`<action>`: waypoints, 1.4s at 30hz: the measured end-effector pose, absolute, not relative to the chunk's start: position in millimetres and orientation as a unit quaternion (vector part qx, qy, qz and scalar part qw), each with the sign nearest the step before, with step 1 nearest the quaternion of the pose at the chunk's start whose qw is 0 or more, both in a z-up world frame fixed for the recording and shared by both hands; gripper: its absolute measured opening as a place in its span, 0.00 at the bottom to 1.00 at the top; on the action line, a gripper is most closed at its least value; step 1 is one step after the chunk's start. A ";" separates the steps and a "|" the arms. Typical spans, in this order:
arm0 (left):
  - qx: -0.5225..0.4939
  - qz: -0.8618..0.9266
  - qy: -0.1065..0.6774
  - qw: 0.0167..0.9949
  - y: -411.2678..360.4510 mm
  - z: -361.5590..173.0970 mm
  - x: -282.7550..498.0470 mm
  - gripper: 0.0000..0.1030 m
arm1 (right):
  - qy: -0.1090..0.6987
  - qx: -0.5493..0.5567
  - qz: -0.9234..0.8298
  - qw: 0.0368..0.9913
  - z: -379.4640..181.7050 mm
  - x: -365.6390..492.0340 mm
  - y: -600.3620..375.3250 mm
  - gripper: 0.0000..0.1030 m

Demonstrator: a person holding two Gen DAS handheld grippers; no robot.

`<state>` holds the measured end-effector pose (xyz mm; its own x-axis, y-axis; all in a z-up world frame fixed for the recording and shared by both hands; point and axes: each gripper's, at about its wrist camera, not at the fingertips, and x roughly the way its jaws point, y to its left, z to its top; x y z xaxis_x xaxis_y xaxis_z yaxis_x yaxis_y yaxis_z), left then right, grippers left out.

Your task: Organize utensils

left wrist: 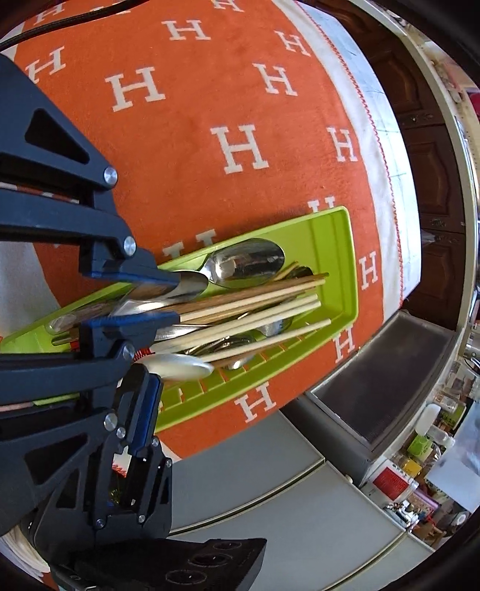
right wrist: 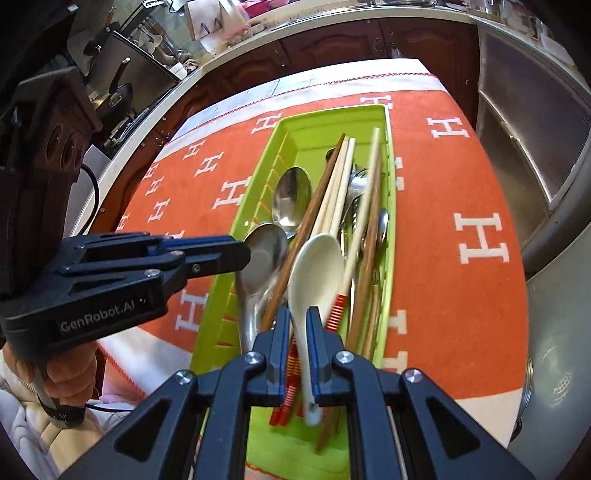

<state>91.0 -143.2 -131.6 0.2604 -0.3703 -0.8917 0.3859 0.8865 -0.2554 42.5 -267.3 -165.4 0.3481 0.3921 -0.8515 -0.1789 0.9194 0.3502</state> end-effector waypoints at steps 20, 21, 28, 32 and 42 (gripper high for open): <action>-0.003 -0.149 0.485 0.862 -86.0 -80.4 65.5 0.77 | 0.513 0.119 0.169 0.833 -133.2 35.5 -250.2 0.10; -0.004 -0.146 0.480 0.865 -83.0 -77.3 62.2 0.79 | 0.513 0.119 0.166 0.834 -130.9 34.4 -248.6 0.10; -0.010 -0.118 0.450 0.885 -65.1 -59.6 39.2 0.95 | 0.507 0.135 0.148 0.838 -115.9 25.8 -241.3 0.11; -0.018 -0.086 0.434 0.897 -48.9 -50.7 27.0 0.99 | 0.501 0.138 0.135 0.844 -106.6 19.8 -236.8 0.19; -0.025 -0.018 0.423 0.905 -9.6 -41.1 8.1 0.99 | 0.482 0.124 0.124 0.858 -78.7 6.9 -213.3 0.23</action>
